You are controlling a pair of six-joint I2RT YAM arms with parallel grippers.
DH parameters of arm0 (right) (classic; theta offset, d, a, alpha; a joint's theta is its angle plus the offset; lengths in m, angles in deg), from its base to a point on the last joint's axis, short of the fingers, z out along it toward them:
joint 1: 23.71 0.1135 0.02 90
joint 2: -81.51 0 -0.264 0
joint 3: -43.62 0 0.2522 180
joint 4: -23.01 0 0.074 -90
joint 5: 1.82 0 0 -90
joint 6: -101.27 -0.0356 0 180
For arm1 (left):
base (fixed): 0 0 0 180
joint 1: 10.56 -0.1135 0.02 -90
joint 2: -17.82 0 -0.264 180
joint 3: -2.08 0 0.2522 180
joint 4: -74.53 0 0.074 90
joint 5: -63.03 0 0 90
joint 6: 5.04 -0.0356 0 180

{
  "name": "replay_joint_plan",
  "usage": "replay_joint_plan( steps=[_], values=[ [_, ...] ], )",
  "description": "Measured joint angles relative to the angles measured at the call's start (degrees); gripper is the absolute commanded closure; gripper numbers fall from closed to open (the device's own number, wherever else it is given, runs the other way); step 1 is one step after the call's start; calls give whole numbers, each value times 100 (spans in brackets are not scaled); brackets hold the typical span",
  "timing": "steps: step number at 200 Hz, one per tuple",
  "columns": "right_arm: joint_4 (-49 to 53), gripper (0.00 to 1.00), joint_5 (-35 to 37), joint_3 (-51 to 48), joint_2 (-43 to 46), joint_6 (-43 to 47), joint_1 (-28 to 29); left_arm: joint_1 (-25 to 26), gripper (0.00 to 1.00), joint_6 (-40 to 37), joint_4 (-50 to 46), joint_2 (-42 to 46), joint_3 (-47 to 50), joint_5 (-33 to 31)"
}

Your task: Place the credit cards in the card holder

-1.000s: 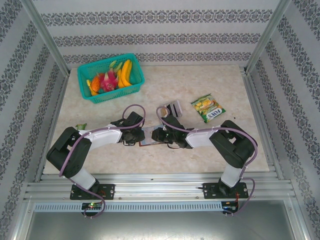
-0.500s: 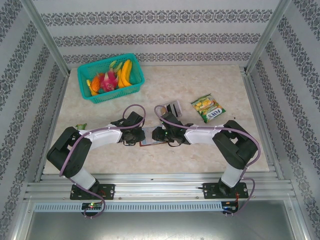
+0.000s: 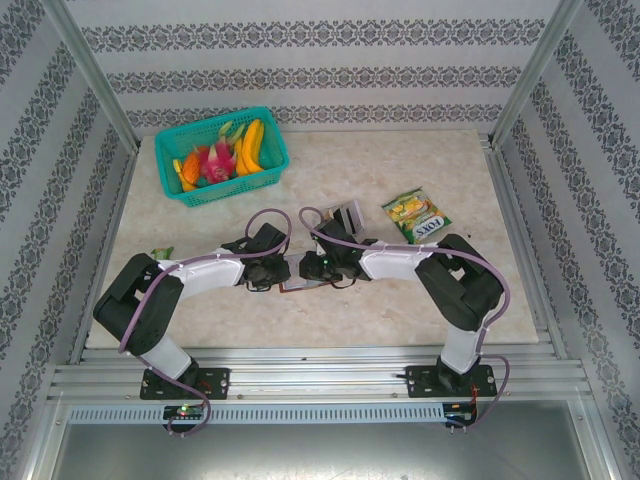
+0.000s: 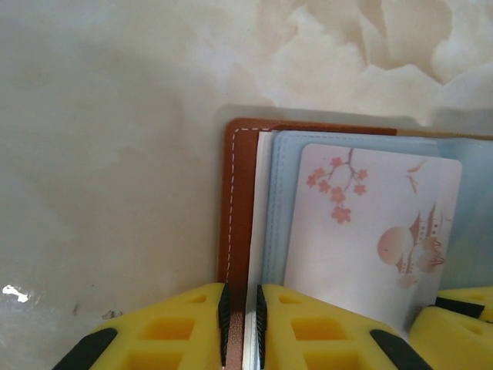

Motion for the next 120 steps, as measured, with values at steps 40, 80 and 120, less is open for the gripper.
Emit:
replay_joint_plan(
  steps=[40, 80, 120],
  values=[
    [-7, 79, -57, 2, -13, 39, -2, 0, 79, 0, 0, 0, 0, -2],
    [511, 76, 356, 98, 125, 162, -2, 0, 79, 0, -2, 11, 2, -2],
    [935, 79, 743, -46, 433, 271, -212, 0, 79, 0, 11, 11, 9, -2]
  ],
)
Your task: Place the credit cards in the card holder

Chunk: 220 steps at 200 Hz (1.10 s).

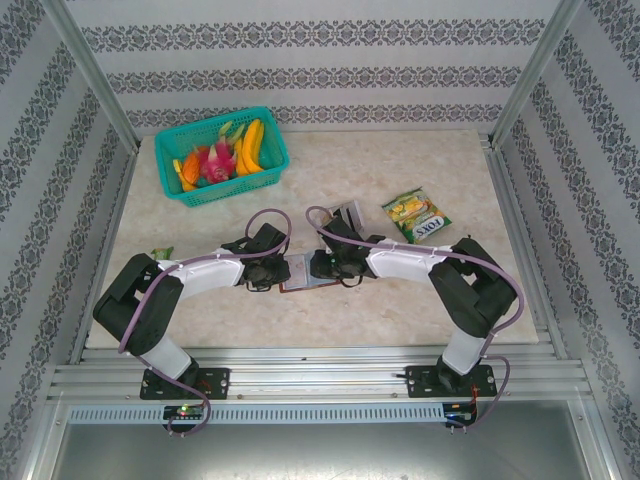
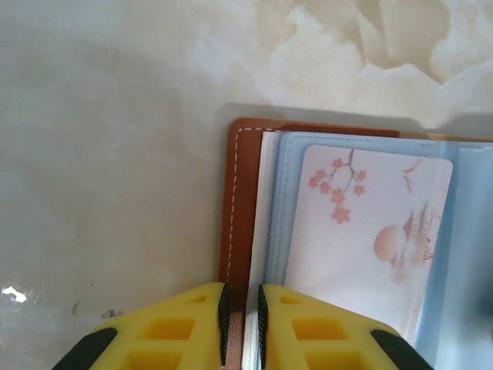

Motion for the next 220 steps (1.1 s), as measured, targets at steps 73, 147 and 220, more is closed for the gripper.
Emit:
replay_joint_plan(
  steps=[73, 147, 220],
  values=[
    [654, 78, 501, 90, 68, 142, -92, 0, 75, -48, -13, 48, 2, 0],
    [715, 69, 162, 254, 1386, 549, -579, 0, 64, -463, -516, 669, -638, -173],
    [1425, 76, 258, 1305, 920, 1375, -1078, -50, 59, -756, -660, 450, -1517, -90]
  ],
)
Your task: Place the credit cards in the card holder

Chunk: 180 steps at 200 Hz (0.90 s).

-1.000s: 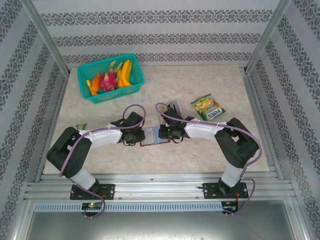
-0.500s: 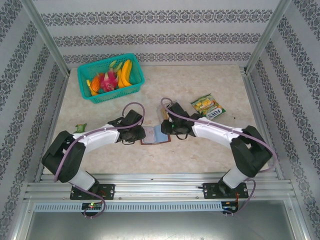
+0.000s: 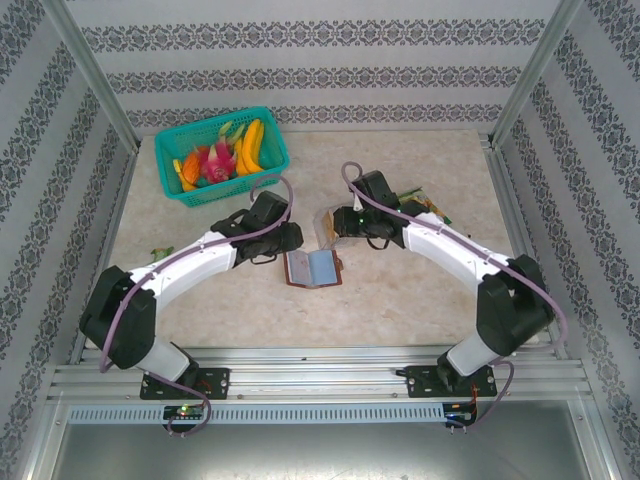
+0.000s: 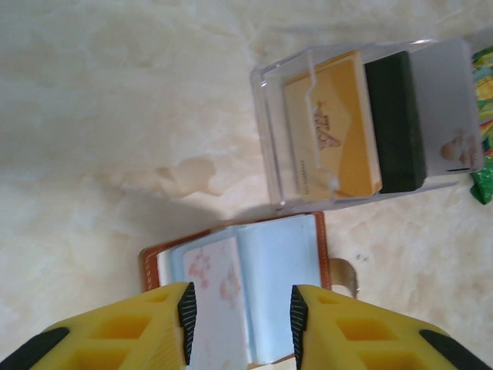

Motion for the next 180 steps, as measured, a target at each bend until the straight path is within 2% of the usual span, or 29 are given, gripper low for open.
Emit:
replay_joint_plan(
  steps=[29, 56, 91, 140, 180],
  values=[
    [278, 81, 85, 525, -535, 254, 0, -251, 57, 72, 39, -529, -476, 501],
    [507, 81, 90, 863, -1005, 367, 2, -579, 54, 144, -26, -1545, -1443, 938],
    [608, 80, 94, 994, -1298, 380, 13, -695, 54, 214, -103, -2640, -2503, 1257],
    [686, 78, 262, 1167, -1506, 387, 101, -778, 54, 466, -92, -3368, -2855, 1729],
    [704, 75, 374, 1196, -1574, 417, 186, -813, 52, 472, -101, -3576, -3025, 1792]
  ],
)
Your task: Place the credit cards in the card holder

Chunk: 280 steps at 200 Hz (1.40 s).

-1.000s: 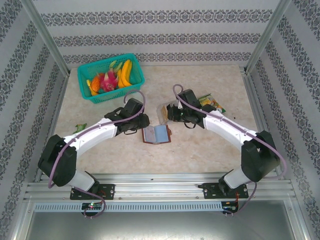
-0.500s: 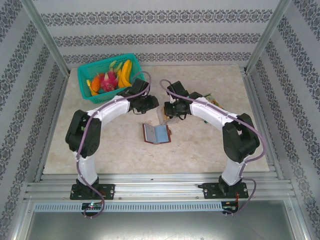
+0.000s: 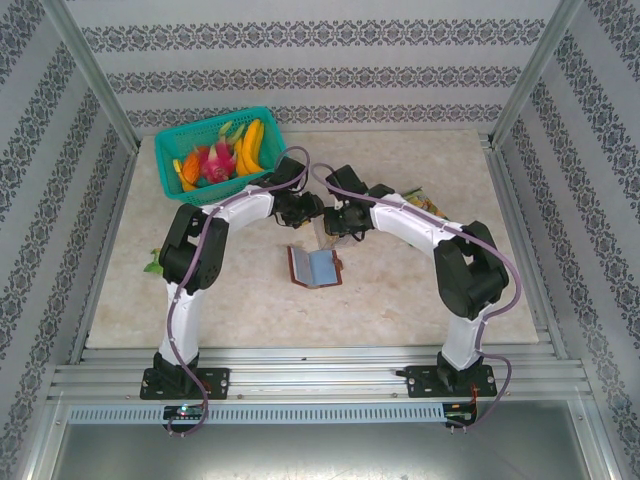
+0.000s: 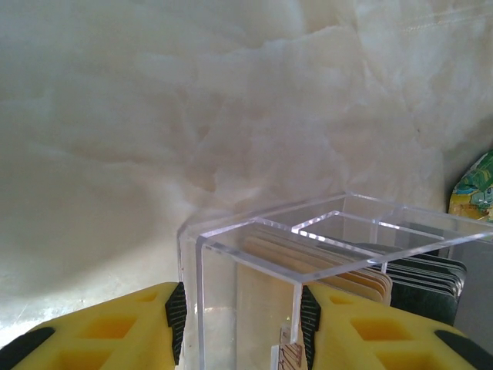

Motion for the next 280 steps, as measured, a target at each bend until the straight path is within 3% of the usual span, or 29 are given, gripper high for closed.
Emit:
replay_joint_plan(
  steps=[157, 280],
  values=[
    [680, 71, 1714, 1001, -966, 588, 538, -59, 62, 149, 90, -103, -57, 254],
    [791, 74, 2317, 1200, -1290, 699, 699, -74, 64, 219, 330, -103, 83, 407]
  ],
)
